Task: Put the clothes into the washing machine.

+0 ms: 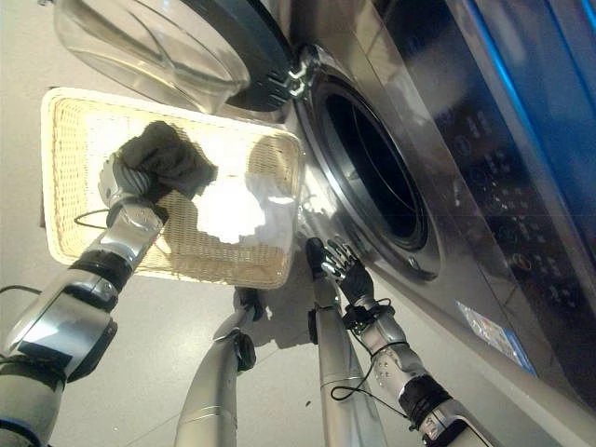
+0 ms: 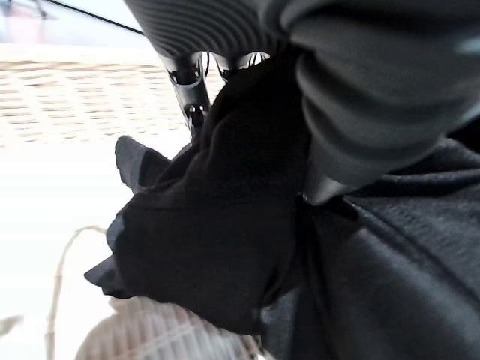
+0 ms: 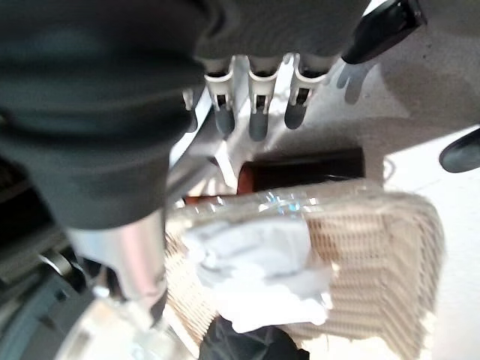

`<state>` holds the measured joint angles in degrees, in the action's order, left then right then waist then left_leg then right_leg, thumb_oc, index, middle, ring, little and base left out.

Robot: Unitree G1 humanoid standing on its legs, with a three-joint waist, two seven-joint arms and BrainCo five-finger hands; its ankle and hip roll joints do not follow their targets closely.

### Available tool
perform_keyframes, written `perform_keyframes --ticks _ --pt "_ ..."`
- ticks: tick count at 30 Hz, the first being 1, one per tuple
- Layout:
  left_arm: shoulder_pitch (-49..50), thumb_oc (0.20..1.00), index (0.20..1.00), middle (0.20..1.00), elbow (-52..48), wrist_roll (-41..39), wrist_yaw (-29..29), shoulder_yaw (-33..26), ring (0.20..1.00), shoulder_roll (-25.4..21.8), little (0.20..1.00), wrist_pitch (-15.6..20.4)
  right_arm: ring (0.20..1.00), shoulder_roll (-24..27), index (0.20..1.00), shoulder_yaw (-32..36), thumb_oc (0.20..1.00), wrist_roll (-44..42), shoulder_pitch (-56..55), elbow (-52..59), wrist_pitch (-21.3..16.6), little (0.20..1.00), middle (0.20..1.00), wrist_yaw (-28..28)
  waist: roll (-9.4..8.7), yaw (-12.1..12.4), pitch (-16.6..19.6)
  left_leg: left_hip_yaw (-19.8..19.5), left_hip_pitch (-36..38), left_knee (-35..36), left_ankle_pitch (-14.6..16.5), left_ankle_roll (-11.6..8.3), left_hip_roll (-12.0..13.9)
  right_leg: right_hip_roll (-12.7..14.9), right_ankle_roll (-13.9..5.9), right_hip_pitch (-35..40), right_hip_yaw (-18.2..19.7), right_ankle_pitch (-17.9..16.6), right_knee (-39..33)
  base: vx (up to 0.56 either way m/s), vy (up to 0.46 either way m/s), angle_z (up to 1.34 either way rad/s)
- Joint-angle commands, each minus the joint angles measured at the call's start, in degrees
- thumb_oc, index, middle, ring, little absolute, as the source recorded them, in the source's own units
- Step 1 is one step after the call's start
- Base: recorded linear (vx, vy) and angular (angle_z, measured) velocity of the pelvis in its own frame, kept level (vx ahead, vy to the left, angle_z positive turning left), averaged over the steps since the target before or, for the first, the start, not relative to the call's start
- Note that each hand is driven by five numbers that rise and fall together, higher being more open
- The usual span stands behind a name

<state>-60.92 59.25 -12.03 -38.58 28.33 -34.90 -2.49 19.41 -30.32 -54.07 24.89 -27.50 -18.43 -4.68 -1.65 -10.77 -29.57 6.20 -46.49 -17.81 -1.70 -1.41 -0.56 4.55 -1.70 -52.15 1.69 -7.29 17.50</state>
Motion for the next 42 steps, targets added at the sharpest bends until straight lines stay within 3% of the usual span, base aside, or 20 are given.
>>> perform_keyframes --ticks 1,6,12,13,16,19,21,28,33,41,42 --pt "3.1 0.200 0.200 0.200 -3.3 1.4 -4.1 -5.0 0.200 -1.8 0.200 4.1 1.000 0.4 1.000 -0.1 1.000 5.4 -1.6 6.6 -0.8 1.000 1.000 1.3 2.30 1.5 -0.2 0.0 3.0 2.9 -0.9 -1.81 -3.3 -4.2 -1.39 5.1 -1.9 2.7 -4.6 -0.09 -0.105 0.23" --pt "11.7 0.200 0.200 0.200 -14.3 4.4 -2.6 -7.9 0.200 -1.1 0.200 10.0 1.000 1.4 1.000 -0.3 1.000 19.0 -1.1 11.1 -1.2 1.000 1.000 5.3 3.54 5.1 -0.2 -2.2 6.2 8.3 -3.5 -2.07 -3.0 -3.4 -1.29 8.7 -5.0 3.5 -5.9 -0.08 -0.105 0.28" --pt "19.1 0.200 0.200 0.200 -25.7 8.4 4.1 -8.5 0.200 0.9 0.200 18.0 1.000 3.6 1.000 0.1 1.000 27.7 0.5 15.6 -0.8 1.000 1.000 7.4 4.23 7.9 -0.2 -3.8 8.2 11.4 -4.9 -1.95 -2.8 -3.0 -1.43 11.3 -7.5 4.2 -6.4 -0.05 -0.085 0.19" --pt "19.1 0.200 0.200 0.200 -25.7 8.4 4.1 -8.5 0.200 0.9 0.200 18.0 1.000 3.6 1.000 0.1 1.000 27.7 0.5 15.6 -0.8 1.000 1.000 7.4 4.23 7.9 -0.2 -3.8 8.2 11.4 -4.9 -1.95 -2.8 -3.0 -1.43 11.3 -7.5 4.2 -6.4 -0.04 -0.088 0.20" --pt "23.3 0.200 0.200 0.200 -34.9 8.2 13.2 -7.5 0.200 1.9 0.200 22.8 1.000 4.9 1.000 0.8 1.000 28.7 2.1 17.9 1.5 1.000 1.000 6.6 4.38 9.3 -0.2 -4.4 9.0 11.9 -5.1 -1.72 -3.0 -2.5 -1.59 12.4 -9.0 4.3 -6.7 -0.04 -0.061 0.20" --pt "25.1 0.200 0.200 0.200 -38.7 7.6 18.1 -5.9 0.200 2.3 0.200 24.0 1.000 5.2 1.000 1.0 1.000 27.9 2.7 18.5 3.0 1.000 1.000 5.8 4.46 9.7 -0.2 -4.8 9.2 11.9 -5.1 -1.52 -3.1 -2.4 -1.67 12.7 -9.5 4.3 -6.7 -0.01 -0.037 0.11" --pt "26.0 0.200 0.200 0.200 -41.9 7.1 23.3 -4.2 0.200 2.5 0.200 24.5 1.000 5.4 1.000 1.0 1.000 26.8 3.0 19.1 4.3 1.000 1.000 4.2 4.44 9.9 -0.2 -4.8 9.4 12.1 -5.0 -1.36 -3.2 -2.4 -1.82 13.1 -9.8 4.2 -6.8 -0.01 -0.021 0.03" --pt "25.6 0.200 0.200 0.200 -45.5 4.4 33.5 1.9 0.200 1.9 0.200 24.1 1.000 7.0 1.000 -0.2 1.000 23.8 3.8 19.7 6.1 1.000 1.000 2.6 4.29 9.3 -0.2 -4.5 9.7 11.7 -4.8 -1.03 -3.3 -2.4 -2.32 13.1 -9.5 3.6 -6.8 0.00 -0.003 0.00" --pt "25.2 0.200 0.200 0.200 -49.2 -2.4 45.1 5.2 0.200 2.0 0.200 24.2 1.000 8.0 1.000 -2.3 1.000 22.5 4.0 19.0 8.5 1.000 1.000 -0.3 4.16 8.7 -0.2 -4.0 10.0 12.3 -4.8 -0.70 -3.3 -2.6 -2.77 13.0 -8.8 2.5 -7.7 0.00 0.000 0.00" --pt "24.5 0.200 0.200 0.200 -52.0 -6.8 50.4 8.2 0.200 1.6 0.200 21.8 1.000 9.1 1.000 -4.8 1.000 19.2 4.3 18.8 11.0 1.000 1.000 -4.0 4.01 8.4 -0.2 -3.9 9.9 12.5 -4.8 -0.63 -3.3 -2.7 -3.05 12.7 -8.3 1.7 -8.4 0.00 -0.010 -0.03" --pt "24.3 0.200 0.200 0.200 -52.3 -7.5 50.2 9.2 0.200 1.5 0.200 20.6 0.959 9.4 0.959 -5.3 0.959 16.1 4.3 19.2 11.5 0.959 0.959 -5.6 3.80 8.2 -0.2 -3.8 9.9 13.0 -5.0 -0.57 -3.2 -2.8 -3.19 12.7 -8.1 1.4 -8.8 -0.01 -0.050 -0.02"
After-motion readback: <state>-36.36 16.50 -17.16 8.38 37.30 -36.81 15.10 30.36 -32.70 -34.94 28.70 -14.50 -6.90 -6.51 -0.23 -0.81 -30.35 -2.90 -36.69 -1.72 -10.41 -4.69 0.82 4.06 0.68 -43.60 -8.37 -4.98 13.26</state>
